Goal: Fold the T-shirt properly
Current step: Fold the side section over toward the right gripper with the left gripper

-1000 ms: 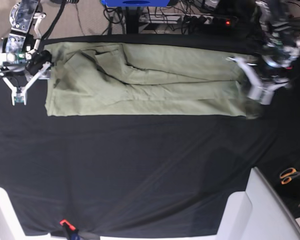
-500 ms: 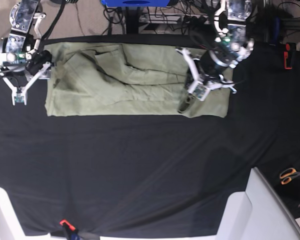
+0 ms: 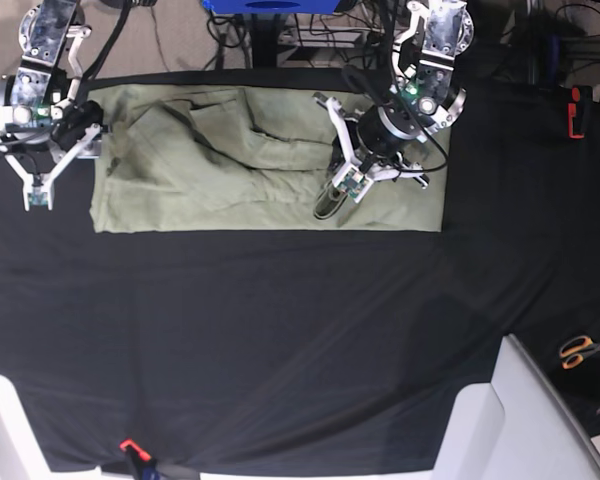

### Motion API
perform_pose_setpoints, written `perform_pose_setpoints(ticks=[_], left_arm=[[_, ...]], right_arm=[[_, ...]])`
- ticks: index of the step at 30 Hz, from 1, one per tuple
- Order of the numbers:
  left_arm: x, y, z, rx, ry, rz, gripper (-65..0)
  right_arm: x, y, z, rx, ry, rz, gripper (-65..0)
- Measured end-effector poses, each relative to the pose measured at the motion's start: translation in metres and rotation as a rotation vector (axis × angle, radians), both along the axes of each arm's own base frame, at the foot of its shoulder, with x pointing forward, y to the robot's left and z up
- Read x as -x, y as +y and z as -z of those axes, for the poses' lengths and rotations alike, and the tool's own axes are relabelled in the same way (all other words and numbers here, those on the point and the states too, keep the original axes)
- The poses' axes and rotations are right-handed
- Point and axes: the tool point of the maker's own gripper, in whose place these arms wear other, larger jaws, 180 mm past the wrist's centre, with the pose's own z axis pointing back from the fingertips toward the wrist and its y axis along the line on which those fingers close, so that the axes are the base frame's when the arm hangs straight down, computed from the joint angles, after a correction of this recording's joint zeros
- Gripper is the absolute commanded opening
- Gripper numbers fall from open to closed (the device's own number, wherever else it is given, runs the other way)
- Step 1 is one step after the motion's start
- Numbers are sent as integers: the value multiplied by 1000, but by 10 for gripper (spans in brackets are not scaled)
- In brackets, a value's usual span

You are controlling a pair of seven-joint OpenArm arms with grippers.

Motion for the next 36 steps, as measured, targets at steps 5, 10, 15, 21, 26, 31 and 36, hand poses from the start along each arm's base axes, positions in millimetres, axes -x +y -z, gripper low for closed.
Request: perform_pose_setpoints(ticks=[5,10,15,21,26,31,36], left_arm=[[-13,-9,-8,24,-26,-7,-650],[-8,-21,-7,37,-21,17,-650],[-6,-28,-8,43,-20,37,-650],[-6,-28,-7,42,-19,37,-650],[-3,-27,3,36,11,37,-650],[-7,-31,-3,40,-5,44,-313],[-4,-81,-28,91,-69,183,-150]], right_arm=[[0,0,0,0,1,0,-137],[0,0,0,0,0,-1,-137],[0,0,0,0,0,-1,-137],[0,0,0,0,0,-1,-137],[0,0,0,0,0,0,-135],[0,0,0,0,0,-1,-135],[0,0,0,-1,0,-1,-135]])
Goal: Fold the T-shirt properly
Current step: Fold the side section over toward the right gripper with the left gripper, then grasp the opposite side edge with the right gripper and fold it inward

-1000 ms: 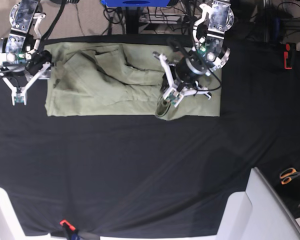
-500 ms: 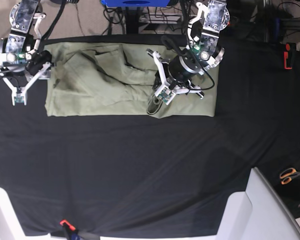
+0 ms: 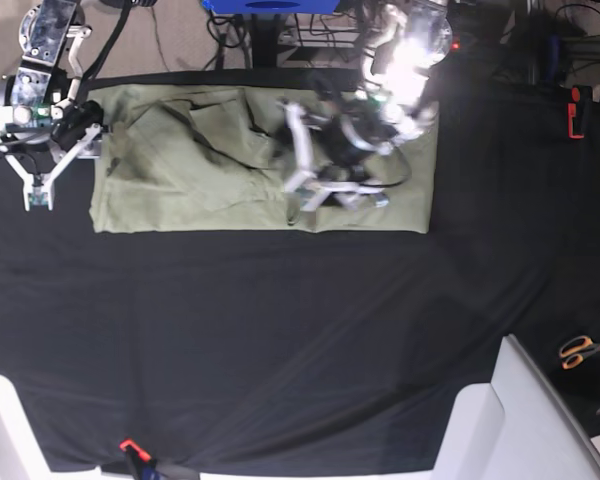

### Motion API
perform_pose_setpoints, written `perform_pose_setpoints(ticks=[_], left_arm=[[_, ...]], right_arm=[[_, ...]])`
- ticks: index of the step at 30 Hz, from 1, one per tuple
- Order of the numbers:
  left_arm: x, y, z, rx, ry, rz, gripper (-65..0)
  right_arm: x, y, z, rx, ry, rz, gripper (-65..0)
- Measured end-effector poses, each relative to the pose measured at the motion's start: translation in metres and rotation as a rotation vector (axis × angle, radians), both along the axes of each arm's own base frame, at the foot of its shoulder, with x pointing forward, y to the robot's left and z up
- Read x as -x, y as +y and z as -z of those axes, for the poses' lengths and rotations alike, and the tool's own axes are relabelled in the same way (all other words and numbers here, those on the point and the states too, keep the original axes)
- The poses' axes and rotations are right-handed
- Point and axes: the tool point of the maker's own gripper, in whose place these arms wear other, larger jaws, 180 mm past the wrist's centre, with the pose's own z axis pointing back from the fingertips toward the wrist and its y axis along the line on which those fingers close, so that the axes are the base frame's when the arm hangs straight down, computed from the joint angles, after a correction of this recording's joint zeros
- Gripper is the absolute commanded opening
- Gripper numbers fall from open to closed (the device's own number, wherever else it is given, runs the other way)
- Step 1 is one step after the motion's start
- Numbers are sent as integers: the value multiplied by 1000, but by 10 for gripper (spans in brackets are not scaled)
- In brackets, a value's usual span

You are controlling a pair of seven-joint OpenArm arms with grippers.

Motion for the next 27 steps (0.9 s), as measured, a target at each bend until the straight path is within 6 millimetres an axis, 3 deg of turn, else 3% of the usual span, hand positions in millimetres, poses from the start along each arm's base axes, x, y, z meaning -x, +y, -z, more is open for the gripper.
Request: perform_pose_setpoints(ticks=[2,4,6,8,10,12,13,16,19,23,25,27], left_arm=[[5,-15,-7,25,-9,36,-133],[4,-17,-12,33,-21,43,-132],[-3,-10,-20,21,-50,27,-135],[-14,14,-29,11,-81,-33,-183],[-21,56,-31,11,-92,-154,-342],[-14,109,-22,-23,-51,-277,-574],[-7,141,-17,-44,-22,-348,-650],[10,233,-24,-22,1,-589,-650],[28,296,-49,42,-38,-736,-650],[58,362,-72,62,-66,-916,-650],[66,380,-73,70,-69,-972,-650],[75,386,-67,72,-51,-969,-650]], right_arm=[[0,0,0,0,0,-2,-135],[0,0,0,0,0,-2,-135],[-2,-1,-1,1,-5,3,-134],[-9,-1,-12,3,-36,1,-134],[-27,8,-34,-50,-133,-44,-134],[-38,19,-51,-166,-236,-81,-134],[-40,20,-56,-229,-282,-76,-134],[-19,5,-51,-353,-245,-5,-134],[-6,-7,-43,-439,-199,-18,-134],[-3,-7,-19,-612,-148,38,-134],[0,-7,-6,-688,-115,59,-125],[7,-6,6,-752,-77,88,-84]])
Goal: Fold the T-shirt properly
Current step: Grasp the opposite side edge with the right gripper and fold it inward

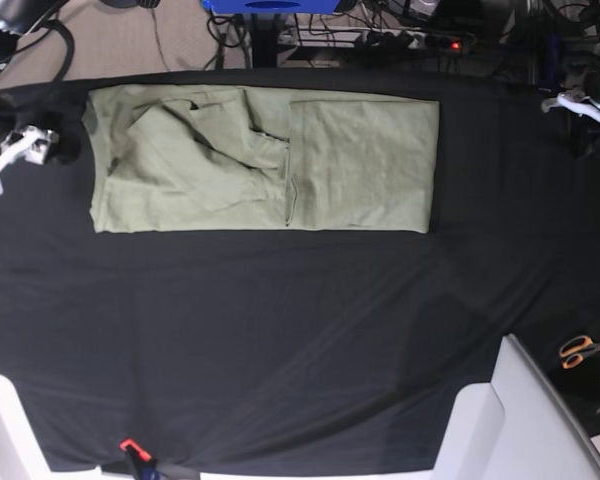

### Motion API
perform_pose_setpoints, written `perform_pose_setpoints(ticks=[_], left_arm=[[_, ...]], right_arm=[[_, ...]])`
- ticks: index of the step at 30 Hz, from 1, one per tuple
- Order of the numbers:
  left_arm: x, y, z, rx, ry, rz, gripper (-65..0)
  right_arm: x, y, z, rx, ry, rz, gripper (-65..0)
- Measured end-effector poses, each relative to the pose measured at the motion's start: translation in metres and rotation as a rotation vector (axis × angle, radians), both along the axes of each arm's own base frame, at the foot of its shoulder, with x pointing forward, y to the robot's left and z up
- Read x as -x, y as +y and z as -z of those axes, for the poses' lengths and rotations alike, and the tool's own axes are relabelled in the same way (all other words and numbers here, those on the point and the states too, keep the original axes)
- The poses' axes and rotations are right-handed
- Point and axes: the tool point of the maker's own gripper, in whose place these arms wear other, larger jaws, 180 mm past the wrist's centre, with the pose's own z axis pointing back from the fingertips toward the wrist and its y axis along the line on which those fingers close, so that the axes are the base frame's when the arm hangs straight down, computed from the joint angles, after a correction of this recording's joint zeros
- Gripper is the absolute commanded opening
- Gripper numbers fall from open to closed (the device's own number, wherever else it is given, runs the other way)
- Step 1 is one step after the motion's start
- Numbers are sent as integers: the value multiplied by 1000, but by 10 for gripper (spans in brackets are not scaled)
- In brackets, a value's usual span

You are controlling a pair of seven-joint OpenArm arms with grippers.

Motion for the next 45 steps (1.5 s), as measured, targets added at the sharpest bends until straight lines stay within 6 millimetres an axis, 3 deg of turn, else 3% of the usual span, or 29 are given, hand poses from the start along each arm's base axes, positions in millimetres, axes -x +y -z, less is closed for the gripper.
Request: perform_pose_setpoints(ticks=[4,8,12,16,23,27,35,40,45], left_arm=[[18,1,15,45,35,35,-650],[28,-4,29,86,70,56,-650],[29,-5,32,94,73,52,-650],[29,-5,32,94,73,52,-650],[29,-5,32,94,73,52,-650],[29,-5,32,94,73,52,-650],[29,-4,32,95,73,51,-650],[26,-5,31,96,63,50,-650],[26,-5,32,102,63,47,-650]], right_arm=[[0,8,9,-130,-13,30,-3],[-5,20,9,-198,-28,-1,0],[-19,55,7,-271,-56,-92,-2],[-19,79,10,-300,-40,-148,-2],[-19,96,12,-334,-41,-154,-2],[-27,88,9,-314,-73,-134,-3],[-29,33,0,-228,-99,-57,-3],[-18,9,20,-266,-44,42,0],[-28,19,26,-294,-43,3,0]])
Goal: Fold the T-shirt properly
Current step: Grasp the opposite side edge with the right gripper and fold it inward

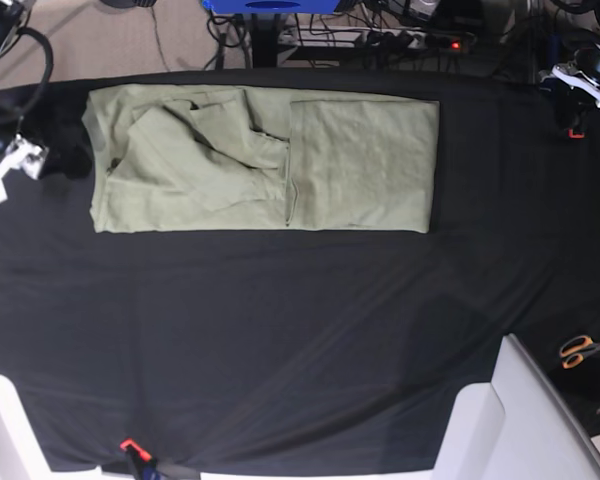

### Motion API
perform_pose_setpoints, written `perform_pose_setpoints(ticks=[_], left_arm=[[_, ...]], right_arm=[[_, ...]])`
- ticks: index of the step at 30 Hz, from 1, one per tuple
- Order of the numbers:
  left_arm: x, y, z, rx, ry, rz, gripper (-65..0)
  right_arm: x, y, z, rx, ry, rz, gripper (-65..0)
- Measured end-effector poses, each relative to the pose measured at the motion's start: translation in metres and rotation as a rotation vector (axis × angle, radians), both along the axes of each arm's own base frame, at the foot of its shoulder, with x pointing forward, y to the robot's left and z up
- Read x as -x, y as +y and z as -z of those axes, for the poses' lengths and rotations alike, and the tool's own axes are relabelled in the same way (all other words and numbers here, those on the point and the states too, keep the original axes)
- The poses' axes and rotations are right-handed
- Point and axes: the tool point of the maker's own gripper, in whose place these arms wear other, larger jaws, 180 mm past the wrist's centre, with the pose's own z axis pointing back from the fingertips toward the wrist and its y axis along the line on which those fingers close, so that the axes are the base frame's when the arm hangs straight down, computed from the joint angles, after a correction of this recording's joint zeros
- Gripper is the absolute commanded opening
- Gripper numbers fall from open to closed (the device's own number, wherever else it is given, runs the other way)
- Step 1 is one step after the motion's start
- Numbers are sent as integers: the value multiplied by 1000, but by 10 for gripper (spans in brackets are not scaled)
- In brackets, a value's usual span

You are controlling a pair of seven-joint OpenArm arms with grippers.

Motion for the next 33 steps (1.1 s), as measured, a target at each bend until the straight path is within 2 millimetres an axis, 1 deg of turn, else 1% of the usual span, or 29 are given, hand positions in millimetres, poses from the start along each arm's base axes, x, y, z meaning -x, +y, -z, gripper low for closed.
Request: perform_pose_setpoints(ticks=[4,7,13,16,18,21,22,23,25,28,29,31,32,33], left_arm=[[5,2,8,15,18,-18,-650],[9,3,11,21,27,-25,-650],[8,3,11,21,27,-25,-650],[8,3,11,21,27,-25,-650],[8,3,11,21,27,-25,-650],[8,3,11,21,27,-25,-650],[8,3,11,21,27,-25,-650],[9,3,12,23,28,-27,-650],[12,5,15,28,37,-34,-650],[16,6,19,32,53,-42,-650],[14,6,19,33,50,-42,-650],[9,6,18,36,35,-46,-650],[6,6,18,41,25,-46,-650],[5,6,18,43,22,-48,-650]], right_arm=[[-7,32,0,-48,-22,-42,0],[-9,49,-1,-76,-42,-50,0],[-9,62,1,-88,-43,-76,-2],[-9,78,2,-90,-41,-141,-3],[-10,83,2,-101,-43,-144,-3],[-11,84,2,-109,-55,-124,-8],[-12,84,2,-110,-59,-120,-23],[-12,83,2,-110,-64,-117,-57],[-11,81,4,-98,-60,-116,-152],[-5,80,11,-86,-21,-125,-305],[-3,81,13,-92,-12,-124,-354],[-1,83,17,-103,10,-119,-473],[0,83,20,-111,26,-114,-548],[0,85,23,-121,38,-110,-608]])
